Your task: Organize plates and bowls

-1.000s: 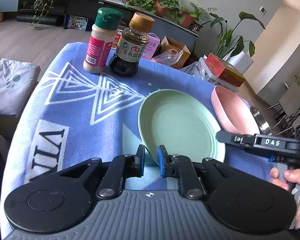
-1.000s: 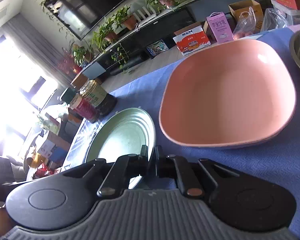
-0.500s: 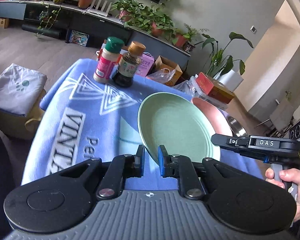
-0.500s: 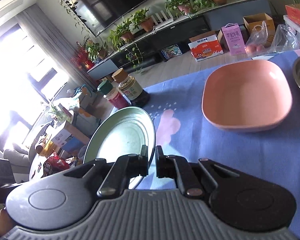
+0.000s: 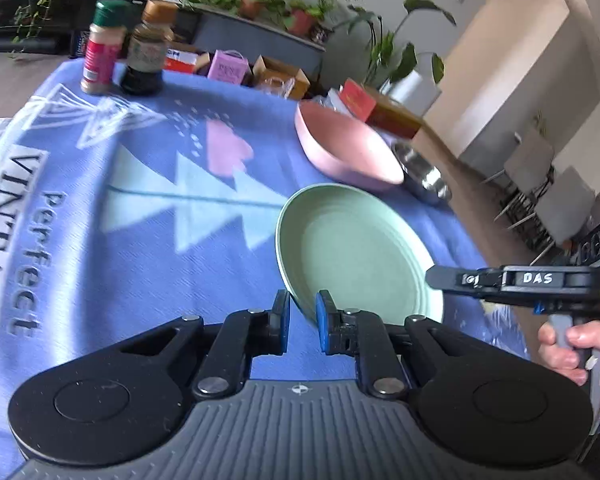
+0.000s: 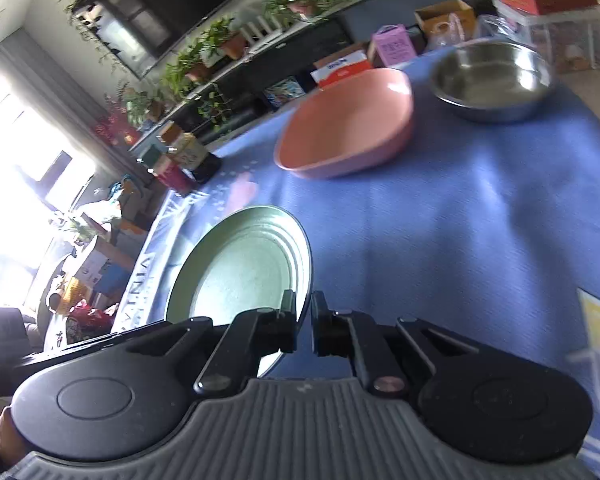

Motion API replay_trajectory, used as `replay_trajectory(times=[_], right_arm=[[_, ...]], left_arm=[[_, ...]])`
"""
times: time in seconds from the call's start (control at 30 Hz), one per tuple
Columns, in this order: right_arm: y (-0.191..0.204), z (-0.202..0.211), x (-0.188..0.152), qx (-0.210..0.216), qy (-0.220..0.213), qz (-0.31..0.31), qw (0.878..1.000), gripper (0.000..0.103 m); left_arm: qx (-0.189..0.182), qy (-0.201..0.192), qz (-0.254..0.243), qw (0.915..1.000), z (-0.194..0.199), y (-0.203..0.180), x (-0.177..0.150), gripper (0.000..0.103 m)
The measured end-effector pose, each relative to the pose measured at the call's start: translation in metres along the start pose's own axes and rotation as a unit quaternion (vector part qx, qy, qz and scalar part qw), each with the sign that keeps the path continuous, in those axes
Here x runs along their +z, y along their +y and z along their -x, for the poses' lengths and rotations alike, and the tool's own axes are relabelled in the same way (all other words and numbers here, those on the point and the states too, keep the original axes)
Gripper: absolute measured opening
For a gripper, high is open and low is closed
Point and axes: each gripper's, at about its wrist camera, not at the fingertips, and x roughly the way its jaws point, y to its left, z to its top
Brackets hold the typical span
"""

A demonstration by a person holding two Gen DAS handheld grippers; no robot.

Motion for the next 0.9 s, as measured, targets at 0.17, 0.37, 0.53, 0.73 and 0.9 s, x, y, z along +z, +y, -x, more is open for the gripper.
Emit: replay_trajectory(times=[0.17,0.37,0.53,0.73,0.9], right_arm=[[-0.003,0.01,-0.009,-0.005,-0.008,0.001,1.0,0.062],[-0.011,0.008,-0.019,-0.006,0.003,-0.001,1.0,0.062],[-0.015,0.004,-0.021,-0.007,0.005,0.0,1.0,0.063],[-0.016,0.0,-0.022,-0.01,-0.002,0.001,1.0,0.066],[-0.019,0.001,-0.024,-0.006,-0.013,0.018,1.0,0.068]], left_arm=[[0.001,0.014,-0.005,0.9999,-0.008,-0.005,-0.01,0.013],[-0.002,0.021,-0.004,0.9998,-0.009,-0.005,-0.015,0.013],[-0.003,0.021,-0.006,0.9997,-0.009,-0.007,-0.015,0.013],[0.004,0.014,-0.012,0.9998,-0.008,-0.009,-0.016,0.015],[-0.003,0.005,-0.014,0.9999,-0.001,-0.009,-0.015,0.047]])
